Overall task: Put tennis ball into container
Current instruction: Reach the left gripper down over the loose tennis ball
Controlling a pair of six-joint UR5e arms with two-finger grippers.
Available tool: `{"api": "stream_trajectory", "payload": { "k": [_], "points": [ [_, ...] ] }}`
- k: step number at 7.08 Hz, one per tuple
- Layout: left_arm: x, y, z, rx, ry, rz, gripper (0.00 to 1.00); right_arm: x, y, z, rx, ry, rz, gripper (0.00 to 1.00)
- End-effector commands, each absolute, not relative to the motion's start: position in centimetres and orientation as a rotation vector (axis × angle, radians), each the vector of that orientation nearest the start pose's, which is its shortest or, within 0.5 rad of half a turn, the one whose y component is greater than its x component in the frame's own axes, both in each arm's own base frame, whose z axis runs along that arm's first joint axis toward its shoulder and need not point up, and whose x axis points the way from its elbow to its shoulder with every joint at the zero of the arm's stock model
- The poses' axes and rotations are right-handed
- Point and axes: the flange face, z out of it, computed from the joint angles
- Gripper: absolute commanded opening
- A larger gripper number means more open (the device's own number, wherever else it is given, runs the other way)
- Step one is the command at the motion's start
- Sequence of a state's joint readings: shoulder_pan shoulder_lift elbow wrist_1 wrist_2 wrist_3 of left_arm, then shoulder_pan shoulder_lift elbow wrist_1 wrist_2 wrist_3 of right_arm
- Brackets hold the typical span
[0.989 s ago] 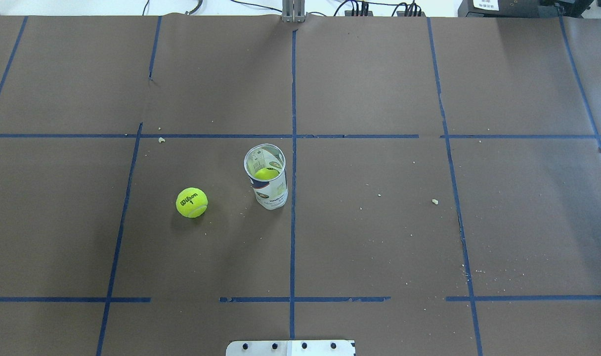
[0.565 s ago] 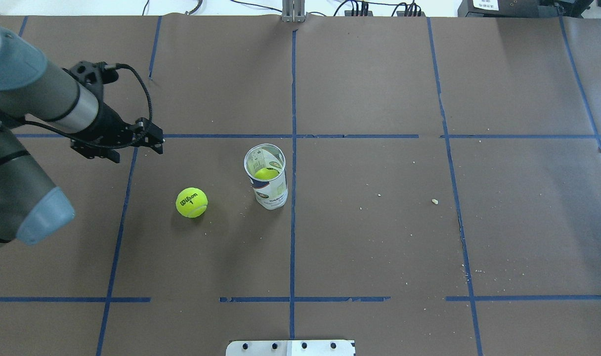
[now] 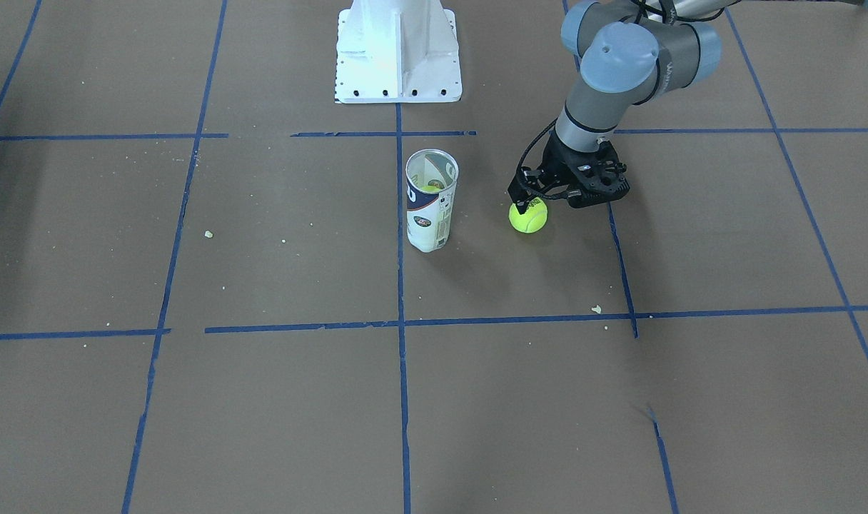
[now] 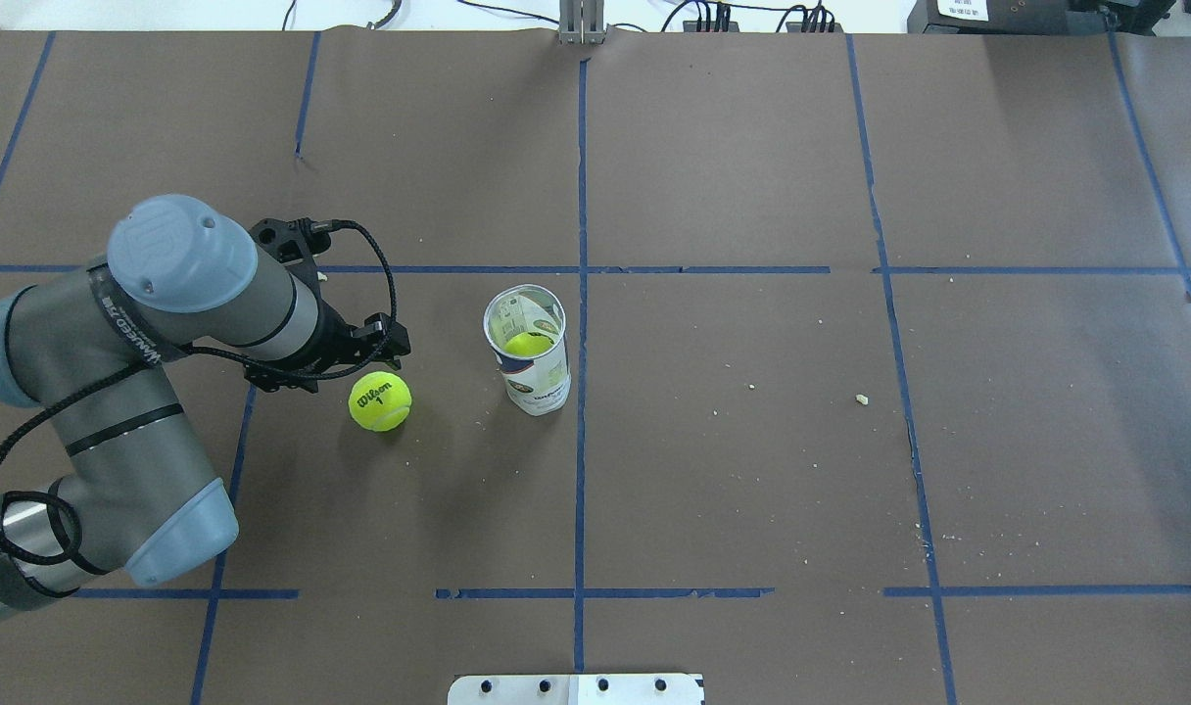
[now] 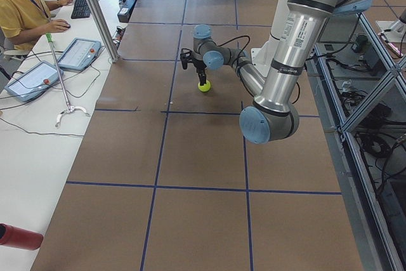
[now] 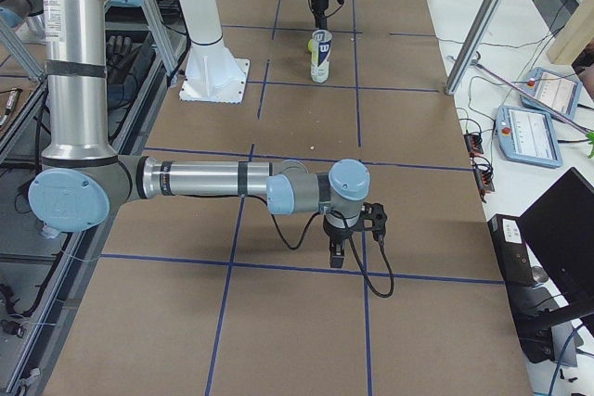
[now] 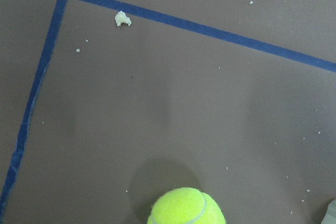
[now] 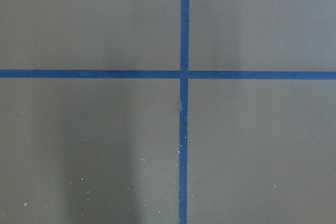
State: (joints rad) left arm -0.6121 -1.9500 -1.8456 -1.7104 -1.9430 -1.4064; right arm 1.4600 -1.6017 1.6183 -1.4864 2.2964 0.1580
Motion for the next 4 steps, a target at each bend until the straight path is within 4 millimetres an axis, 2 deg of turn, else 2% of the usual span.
{"api": "stream_trajectory", "payload": {
  "k": [1,2,4],
  "points": [
    [46.2,-42.4,31.7,-0.036,0.841,-0.264,0.99,1.3,-49.0,64.5,-0.001,-0.731,0.009,1.0],
    [47.2,-41.7,32.1,-0.043,0.842,-0.245,0.99,1.3,-49.0,64.5,-0.001,-0.731,0.009,1.0],
    [48.1,-42.1,33.5,-0.043,0.842,-0.244,0.99,1.3,-49.0,64.5,-0.003,-0.731,0.009,1.0]
  ]
}}
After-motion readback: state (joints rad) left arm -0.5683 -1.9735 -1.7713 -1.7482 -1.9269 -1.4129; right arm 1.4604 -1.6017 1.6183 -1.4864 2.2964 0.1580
